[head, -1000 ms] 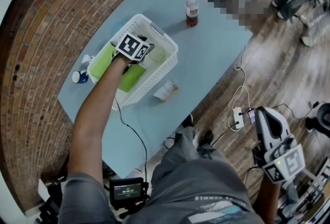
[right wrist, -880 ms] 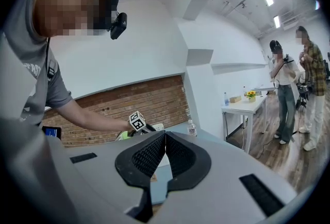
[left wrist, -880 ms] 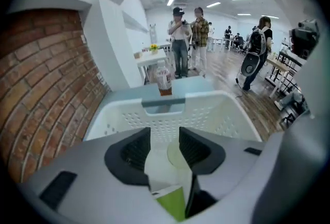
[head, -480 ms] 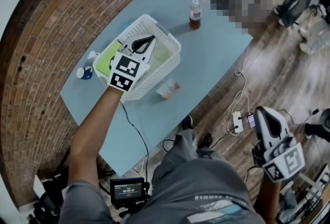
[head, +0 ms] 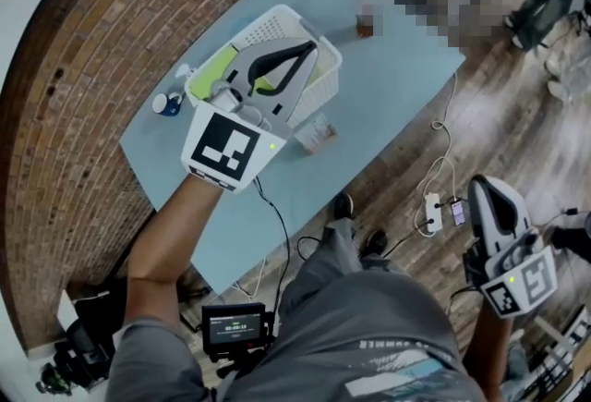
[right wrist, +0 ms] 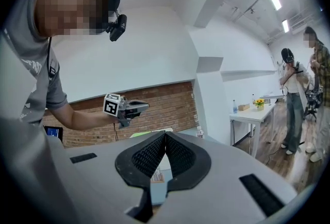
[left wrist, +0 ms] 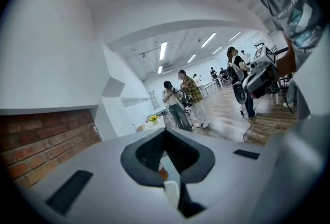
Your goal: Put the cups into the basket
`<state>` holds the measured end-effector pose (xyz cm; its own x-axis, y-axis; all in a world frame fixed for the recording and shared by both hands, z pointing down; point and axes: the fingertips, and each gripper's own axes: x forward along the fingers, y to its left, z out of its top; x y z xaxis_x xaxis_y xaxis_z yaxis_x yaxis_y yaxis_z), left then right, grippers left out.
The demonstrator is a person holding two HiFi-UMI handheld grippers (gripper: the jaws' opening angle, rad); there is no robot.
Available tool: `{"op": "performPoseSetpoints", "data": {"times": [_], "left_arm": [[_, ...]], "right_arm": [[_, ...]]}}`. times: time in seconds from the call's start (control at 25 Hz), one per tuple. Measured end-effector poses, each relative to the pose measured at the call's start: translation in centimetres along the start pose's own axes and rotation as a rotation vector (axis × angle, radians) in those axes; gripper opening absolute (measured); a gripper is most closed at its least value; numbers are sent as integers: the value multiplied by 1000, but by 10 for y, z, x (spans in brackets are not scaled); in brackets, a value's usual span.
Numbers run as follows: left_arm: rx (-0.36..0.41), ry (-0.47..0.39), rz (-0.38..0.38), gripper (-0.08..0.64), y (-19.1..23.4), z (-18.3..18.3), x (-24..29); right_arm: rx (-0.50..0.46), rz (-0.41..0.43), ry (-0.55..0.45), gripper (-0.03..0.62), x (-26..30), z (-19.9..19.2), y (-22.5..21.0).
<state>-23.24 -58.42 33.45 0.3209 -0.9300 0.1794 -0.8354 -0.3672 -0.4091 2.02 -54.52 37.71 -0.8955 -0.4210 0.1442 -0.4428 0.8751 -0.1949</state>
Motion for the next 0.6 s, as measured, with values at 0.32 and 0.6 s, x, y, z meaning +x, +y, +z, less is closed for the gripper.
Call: {"op": "performPoseSetpoints", "data": {"times": [0.32,0.6], "left_arm": [[83,-120,11,0,-36,90,-53],[133,-156,84,0,-80,142,-142]], "right_arm": [[-71,80,-67,10,-14,24,30],[-148,165,-131,10,-32,47,68]]}}
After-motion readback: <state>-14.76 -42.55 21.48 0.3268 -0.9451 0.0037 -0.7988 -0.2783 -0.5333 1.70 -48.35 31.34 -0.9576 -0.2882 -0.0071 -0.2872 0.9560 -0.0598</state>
